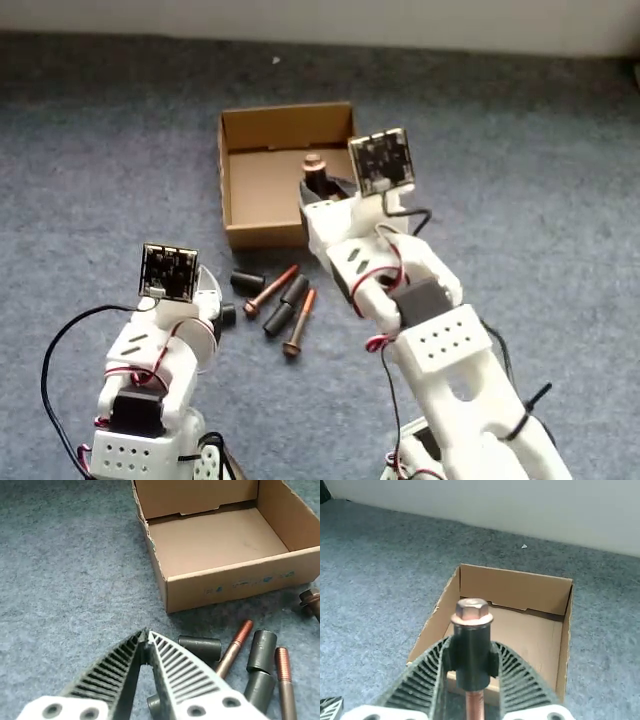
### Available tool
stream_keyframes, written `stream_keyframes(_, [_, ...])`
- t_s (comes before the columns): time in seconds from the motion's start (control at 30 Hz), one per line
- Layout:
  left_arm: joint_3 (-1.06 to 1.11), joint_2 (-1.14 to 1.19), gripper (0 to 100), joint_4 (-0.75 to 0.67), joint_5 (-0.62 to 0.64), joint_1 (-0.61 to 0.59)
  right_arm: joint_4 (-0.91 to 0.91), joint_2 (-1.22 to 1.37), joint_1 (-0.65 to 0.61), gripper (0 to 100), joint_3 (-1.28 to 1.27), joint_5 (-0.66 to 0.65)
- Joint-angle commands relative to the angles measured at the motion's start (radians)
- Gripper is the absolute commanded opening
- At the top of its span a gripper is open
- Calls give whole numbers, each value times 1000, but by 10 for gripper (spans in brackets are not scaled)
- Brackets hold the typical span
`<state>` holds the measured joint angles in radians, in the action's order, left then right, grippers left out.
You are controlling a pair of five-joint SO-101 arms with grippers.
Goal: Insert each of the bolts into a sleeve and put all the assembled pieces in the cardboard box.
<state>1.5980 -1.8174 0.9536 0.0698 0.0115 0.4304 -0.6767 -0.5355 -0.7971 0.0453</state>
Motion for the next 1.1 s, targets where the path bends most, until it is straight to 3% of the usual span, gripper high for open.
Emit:
stream_keyframes(0.0, [-4, -8, 7, -21, -5, -8, -104, 105, 13, 5, 104, -61])
stream_keyframes(0.27, [-4, -8, 7, -31, -5, -8, -242, 380, 35, 5, 200, -80])
stream_keyframes(0.83, [2, -8, 7, -34, -5, -7, -254, 816, 101, 11, 435, -80])
stream_keyframes(1.07, [4, -8, 7, -35, -6, -5, -163, 825, 99, 125, 438, -80])
